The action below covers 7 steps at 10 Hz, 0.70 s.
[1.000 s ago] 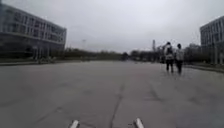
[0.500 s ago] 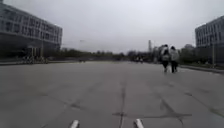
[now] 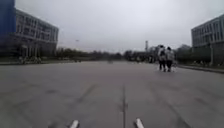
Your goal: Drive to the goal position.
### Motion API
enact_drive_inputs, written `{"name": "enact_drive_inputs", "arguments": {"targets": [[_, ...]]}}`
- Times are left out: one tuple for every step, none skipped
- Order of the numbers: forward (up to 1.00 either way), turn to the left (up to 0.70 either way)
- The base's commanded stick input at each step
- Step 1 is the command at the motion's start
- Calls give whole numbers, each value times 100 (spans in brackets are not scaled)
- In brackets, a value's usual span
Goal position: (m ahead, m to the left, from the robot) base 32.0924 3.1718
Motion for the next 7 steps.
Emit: {"name": "enact_drive_inputs", "arguments": {"targets": [[100,-40],[100,-39],[100,-18],[100,0],[99,-4],[96,-18],[98,-38]]}}
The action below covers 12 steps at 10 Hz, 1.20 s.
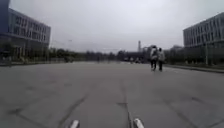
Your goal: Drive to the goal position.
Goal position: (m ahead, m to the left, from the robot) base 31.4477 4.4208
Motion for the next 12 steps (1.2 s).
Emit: {"name": "enact_drive_inputs", "arguments": {"targets": [[97,-22],[98,0],[100,0],[100,0],[100,0],[100,0],[100,0],[100,0],[100,0],[100,0],[100,0],[100,0]]}}
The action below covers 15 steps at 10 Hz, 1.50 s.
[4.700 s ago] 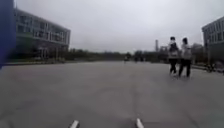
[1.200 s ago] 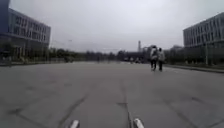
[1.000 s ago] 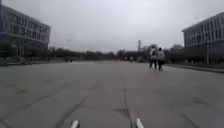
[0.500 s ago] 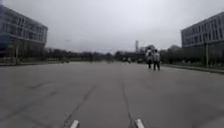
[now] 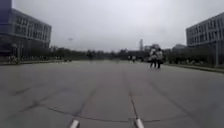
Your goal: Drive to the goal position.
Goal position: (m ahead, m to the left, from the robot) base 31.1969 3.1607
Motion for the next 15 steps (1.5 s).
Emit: {"name": "enact_drive_inputs", "arguments": {"targets": [[100,0],[100,0],[100,0],[100,0],[100,0],[100,0],[100,0],[100,-18],[100,-32],[100,-39],[100,-38],[100,-39],[100,-39],[100,-39],[100,-39]]}}
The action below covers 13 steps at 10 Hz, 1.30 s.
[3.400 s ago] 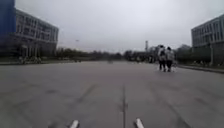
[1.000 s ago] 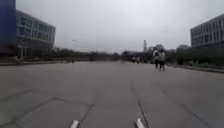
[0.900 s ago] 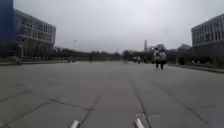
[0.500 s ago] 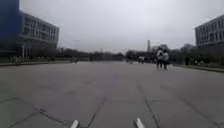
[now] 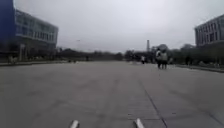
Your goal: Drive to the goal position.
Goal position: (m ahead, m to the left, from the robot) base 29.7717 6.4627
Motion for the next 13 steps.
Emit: {"name": "enact_drive_inputs", "arguments": {"targets": [[100,-39],[100,-40],[100,-40],[100,-37],[100,-4],[100,0],[100,0],[100,0],[100,0],[100,0],[100,0],[100,0],[100,0]]}}
